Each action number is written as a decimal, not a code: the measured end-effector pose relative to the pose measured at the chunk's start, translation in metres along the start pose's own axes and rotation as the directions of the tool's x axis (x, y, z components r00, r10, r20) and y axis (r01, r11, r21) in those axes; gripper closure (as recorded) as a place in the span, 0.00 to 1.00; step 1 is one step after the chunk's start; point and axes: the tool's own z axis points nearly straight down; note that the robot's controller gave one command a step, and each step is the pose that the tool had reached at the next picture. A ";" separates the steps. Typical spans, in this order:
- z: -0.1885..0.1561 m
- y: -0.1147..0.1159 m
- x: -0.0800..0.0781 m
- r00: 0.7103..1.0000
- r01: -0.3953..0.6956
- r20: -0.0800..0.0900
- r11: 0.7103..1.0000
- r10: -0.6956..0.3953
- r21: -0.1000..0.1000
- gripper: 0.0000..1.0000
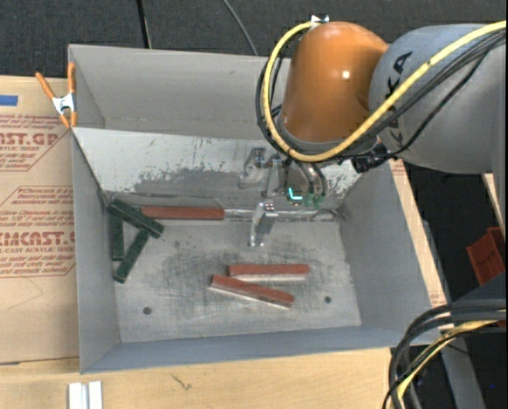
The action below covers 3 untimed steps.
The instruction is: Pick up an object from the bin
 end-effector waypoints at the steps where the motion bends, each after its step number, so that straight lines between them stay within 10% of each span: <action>1: -0.004 0.000 -0.002 1.000 -0.001 0.008 1.000 0.001 0.000 0.00; 3: 0.082 -0.038 0.048 0.997 0.077 0.003 0.997 -0.077 0.001 0.00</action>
Offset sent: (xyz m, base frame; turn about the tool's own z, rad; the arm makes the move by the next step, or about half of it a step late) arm -0.0639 -0.0364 -0.1511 0.0238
